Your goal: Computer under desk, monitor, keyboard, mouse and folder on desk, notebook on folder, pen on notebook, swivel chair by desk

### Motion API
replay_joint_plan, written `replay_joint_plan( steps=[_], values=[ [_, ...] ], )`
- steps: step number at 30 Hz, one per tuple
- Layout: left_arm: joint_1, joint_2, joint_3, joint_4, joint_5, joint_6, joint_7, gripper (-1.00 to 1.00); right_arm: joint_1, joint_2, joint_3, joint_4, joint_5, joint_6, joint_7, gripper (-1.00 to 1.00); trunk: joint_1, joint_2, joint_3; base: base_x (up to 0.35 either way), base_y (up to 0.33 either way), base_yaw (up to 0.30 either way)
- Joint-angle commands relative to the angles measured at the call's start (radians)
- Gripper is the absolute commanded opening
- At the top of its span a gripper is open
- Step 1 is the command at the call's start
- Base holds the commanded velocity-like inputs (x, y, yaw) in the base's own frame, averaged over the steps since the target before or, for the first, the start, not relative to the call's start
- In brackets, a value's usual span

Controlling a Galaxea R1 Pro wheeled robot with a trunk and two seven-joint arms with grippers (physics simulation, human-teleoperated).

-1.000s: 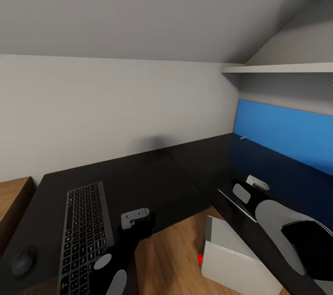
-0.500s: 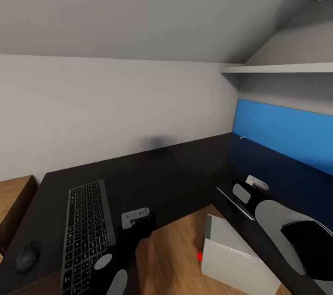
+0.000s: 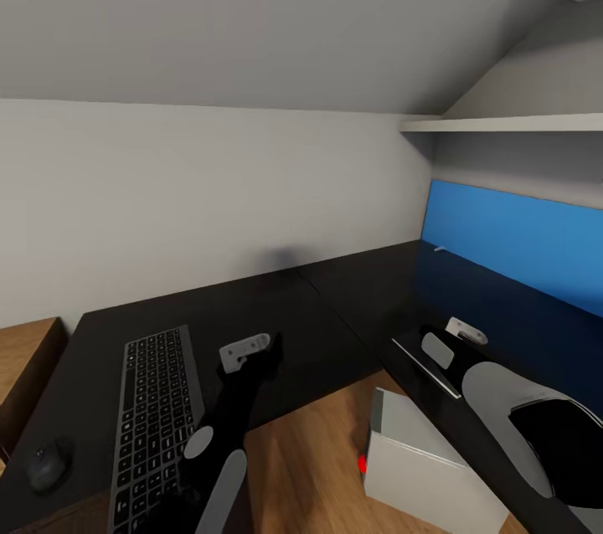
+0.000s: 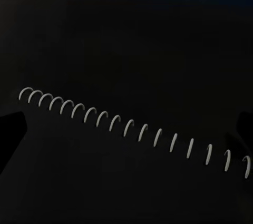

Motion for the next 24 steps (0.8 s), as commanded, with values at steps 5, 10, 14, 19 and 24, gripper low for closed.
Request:
replay_joint_plan(
  steps=[5,10,14,19,24],
  values=[
    [-0.022,-0.005,-0.002,-0.001,0.002,0.001,0.007,1.00,0.000,-0.001,0.008,-0.002,-0.009,0.000,-0.004,1.00,0.000,-0.001,-0.001,0.000,0.000,0.000],
    [-0.027,-0.005,0.000,-0.001,0.001,-0.005,0.006,1.00,0.000,-0.001,0.008,-0.001,-0.009,0.000,-0.004,1.00,0.000,-0.001,-0.001,0.000,0.000,0.000],
    [-0.028,-0.001,0.000,-0.001,0.000,-0.007,0.004,1.00,0.000,0.000,0.008,-0.001,-0.009,0.000,-0.004,1.00,0.000,-0.001,-0.001,0.000,0.000,0.000],
    [-0.028,0.000,0.000,-0.001,-0.001,-0.020,0.005,1.00,0.000,0.000,0.008,-0.002,-0.009,0.000,-0.004,1.00,0.000,-0.001,-0.001,-0.029,0.010,0.000],
    [-0.028,0.000,0.000,-0.001,-0.001,-0.046,0.004,1.00,0.000,0.001,0.009,-0.003,-0.009,0.000,-0.004,1.00,0.000,-0.001,-0.001,-0.137,0.085,0.000]
  ],
)
